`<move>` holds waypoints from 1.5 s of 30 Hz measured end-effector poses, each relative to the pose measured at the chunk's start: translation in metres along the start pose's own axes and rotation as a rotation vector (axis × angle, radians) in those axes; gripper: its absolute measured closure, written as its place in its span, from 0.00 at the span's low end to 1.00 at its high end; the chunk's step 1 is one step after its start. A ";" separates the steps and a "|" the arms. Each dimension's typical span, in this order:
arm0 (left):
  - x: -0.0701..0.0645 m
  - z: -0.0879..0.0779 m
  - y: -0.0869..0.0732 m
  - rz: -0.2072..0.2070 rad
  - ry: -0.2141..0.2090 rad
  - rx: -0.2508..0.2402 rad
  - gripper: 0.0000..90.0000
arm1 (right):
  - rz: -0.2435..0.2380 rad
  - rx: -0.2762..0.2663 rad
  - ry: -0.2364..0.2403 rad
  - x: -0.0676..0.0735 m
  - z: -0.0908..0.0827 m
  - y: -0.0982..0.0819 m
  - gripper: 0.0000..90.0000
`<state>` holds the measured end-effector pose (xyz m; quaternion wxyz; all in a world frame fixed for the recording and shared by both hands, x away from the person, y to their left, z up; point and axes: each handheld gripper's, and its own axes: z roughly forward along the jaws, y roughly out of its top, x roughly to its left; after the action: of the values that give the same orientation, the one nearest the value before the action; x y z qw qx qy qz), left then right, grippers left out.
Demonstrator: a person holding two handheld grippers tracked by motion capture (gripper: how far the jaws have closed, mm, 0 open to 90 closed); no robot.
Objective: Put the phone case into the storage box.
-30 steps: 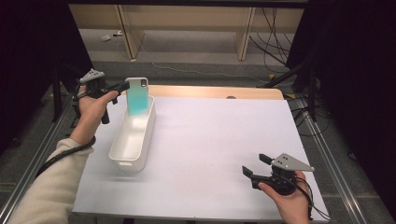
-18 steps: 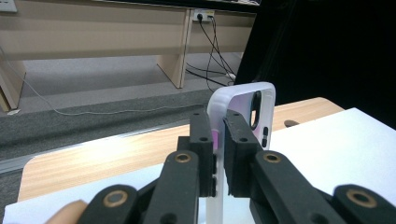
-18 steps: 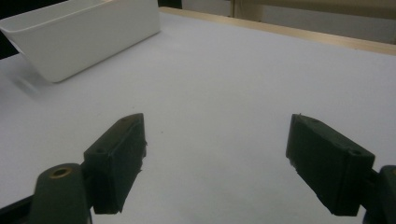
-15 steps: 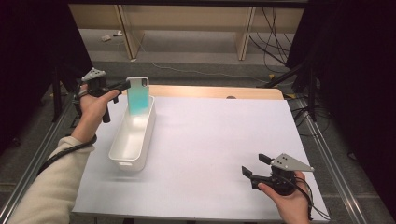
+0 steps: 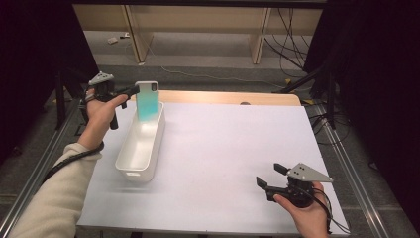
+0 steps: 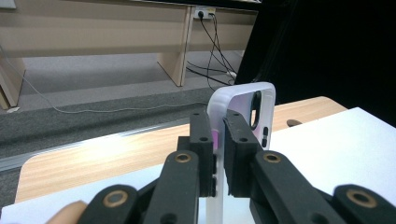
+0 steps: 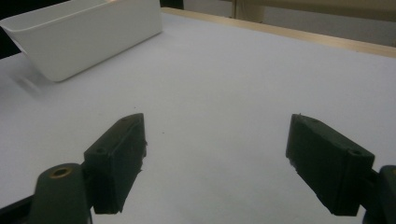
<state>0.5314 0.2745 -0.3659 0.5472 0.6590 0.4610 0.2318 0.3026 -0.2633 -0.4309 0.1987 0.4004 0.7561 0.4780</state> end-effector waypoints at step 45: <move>0.010 0.014 -0.005 0.006 0.032 0.033 0.92 | -0.001 -0.012 0.006 0.001 0.001 -0.001 0.24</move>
<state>0.5457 0.2755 -0.3769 0.5280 0.6656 0.4717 0.2362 0.3029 -0.2621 -0.4322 0.1990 0.3973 0.7542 0.4835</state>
